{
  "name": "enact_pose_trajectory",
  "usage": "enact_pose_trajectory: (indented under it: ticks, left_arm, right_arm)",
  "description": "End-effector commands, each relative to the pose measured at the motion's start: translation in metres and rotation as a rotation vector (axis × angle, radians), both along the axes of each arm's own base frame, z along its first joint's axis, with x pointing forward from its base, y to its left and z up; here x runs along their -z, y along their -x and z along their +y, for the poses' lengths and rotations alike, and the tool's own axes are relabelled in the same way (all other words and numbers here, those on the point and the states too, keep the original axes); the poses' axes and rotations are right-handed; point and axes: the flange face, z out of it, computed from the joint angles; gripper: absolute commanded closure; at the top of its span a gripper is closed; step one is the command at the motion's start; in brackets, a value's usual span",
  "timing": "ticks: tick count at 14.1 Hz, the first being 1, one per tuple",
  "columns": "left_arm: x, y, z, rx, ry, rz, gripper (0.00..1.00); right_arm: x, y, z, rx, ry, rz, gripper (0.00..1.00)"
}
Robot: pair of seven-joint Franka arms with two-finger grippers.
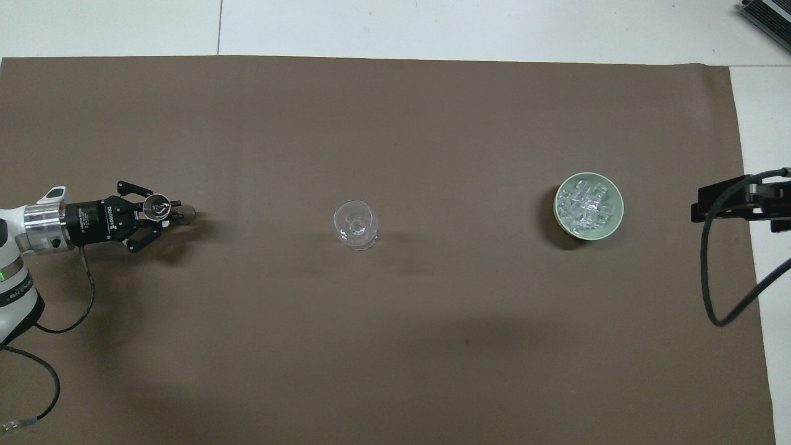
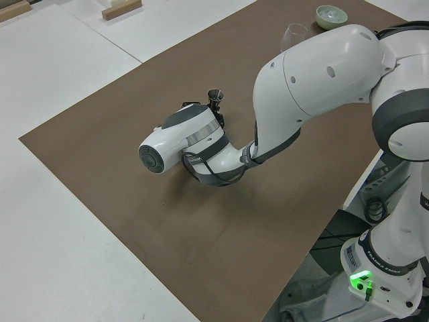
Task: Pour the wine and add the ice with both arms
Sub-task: 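Close the left gripper around the silver metal cup, then lift the metal cup with the left gripper and carry it to the glass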
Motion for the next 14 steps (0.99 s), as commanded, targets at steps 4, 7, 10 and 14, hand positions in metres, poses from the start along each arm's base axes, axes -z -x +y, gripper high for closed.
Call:
enact_pose_trajectory:
  ticks: [4,7,10,14]
  left_arm:
    - [-0.005,0.004,-0.002,0.007,0.045,-0.008,1.00]
    - [-0.020,-0.002,-0.005,-0.004,0.040,0.016,1.00]
    - [-0.049,-0.009,-0.025,0.005,0.019,0.025,1.00]
    - [-0.091,-0.016,-0.059,0.000,-0.011,0.067,1.00]
  right_arm:
    - [-0.001,0.005,-0.001,0.012,-0.023,-0.011,0.00]
    - [-0.001,0.005,-0.001,0.012,-0.023,-0.011,0.00]
    - [-0.001,0.005,-0.001,0.012,-0.023,-0.011,0.00]
    - [-0.001,0.005,-0.001,0.012,-0.023,-0.011,0.00]
